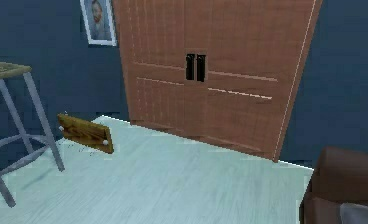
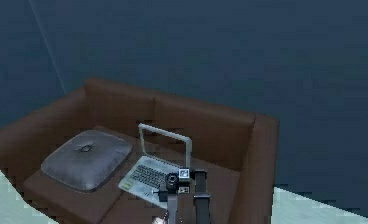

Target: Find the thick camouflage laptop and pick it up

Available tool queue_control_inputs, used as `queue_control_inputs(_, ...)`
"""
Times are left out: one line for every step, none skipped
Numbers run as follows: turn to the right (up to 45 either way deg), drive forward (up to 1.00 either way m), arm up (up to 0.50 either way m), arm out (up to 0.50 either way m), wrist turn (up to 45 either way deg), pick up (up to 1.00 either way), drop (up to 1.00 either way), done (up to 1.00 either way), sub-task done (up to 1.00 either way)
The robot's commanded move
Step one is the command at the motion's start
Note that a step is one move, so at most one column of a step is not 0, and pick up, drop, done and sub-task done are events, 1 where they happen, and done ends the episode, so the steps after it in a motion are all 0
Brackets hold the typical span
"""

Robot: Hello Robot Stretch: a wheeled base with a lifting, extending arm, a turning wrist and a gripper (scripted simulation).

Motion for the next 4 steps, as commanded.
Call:
queue_control_inputs(0.0,0.0,0.0,0.0,45.0,0.0,0.0,0.0,0.0)
queue_control_inputs(0.0,0.0,0.0,0.0,45.0,0.0,0.0,0.0,0.0)
queue_control_inputs(0.0,0.0,0.0,0.0,45.0,0.0,0.0,0.0,0.0)
queue_control_inputs(0.0,0.0,0.0,0.0,30.0,0.0,0.0,0.0,0.0)
